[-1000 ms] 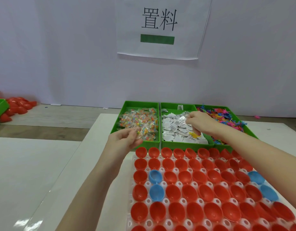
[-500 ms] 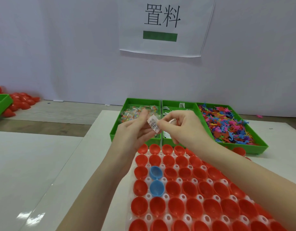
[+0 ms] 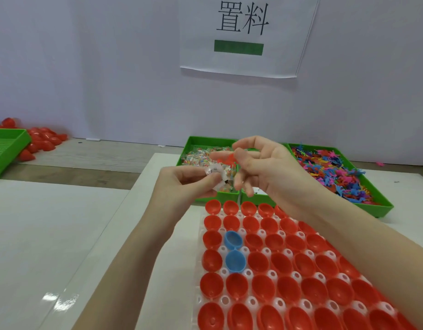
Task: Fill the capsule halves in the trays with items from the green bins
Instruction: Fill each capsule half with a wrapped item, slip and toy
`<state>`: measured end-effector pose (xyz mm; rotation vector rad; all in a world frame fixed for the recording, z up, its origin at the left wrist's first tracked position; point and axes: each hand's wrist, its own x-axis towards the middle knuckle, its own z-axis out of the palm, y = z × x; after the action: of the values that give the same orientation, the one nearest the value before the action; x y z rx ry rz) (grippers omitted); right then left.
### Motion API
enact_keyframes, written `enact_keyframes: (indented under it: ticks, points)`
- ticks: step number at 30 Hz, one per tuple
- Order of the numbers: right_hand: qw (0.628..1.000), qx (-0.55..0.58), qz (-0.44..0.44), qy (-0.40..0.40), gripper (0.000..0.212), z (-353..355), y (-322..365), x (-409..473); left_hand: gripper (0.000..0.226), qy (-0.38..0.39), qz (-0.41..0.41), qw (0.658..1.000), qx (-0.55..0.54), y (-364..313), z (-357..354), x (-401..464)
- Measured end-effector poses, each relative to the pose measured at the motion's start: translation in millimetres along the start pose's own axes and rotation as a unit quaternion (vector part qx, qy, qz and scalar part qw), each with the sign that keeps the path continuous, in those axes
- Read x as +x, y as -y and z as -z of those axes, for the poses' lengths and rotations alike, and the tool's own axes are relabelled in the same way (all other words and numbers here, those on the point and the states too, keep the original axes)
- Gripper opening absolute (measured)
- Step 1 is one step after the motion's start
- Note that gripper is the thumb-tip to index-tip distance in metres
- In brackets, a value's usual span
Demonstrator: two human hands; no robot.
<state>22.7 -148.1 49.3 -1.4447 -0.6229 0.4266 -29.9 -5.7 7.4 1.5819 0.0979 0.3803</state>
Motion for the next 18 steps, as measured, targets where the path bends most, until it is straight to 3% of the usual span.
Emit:
enact_keyframes:
  ticks: [5, 8, 11, 18]
  points:
    - [0.996, -0.082, 0.018, -0.044, 0.002, 2, 6, 0, 0.014, 0.063, -0.006, 0.997, -0.034, -7, 6, -1]
    - [0.994, -0.110, -0.008, -0.026, 0.011, 2, 13, -1, 0.017, 0.090, -0.004, 0.996, -0.029, -9, 10, -2]
    - [0.984, -0.176, -0.019, -0.012, 0.006, 2, 17, -1, 0.020, 0.132, 0.002, 0.991, -0.026, -12, 14, -3]
    - [0.970, -0.243, 0.025, 0.013, 0.012, -1, 20, -1, 0.026, 0.171, 0.048, 0.984, -0.010, -13, 17, -4]
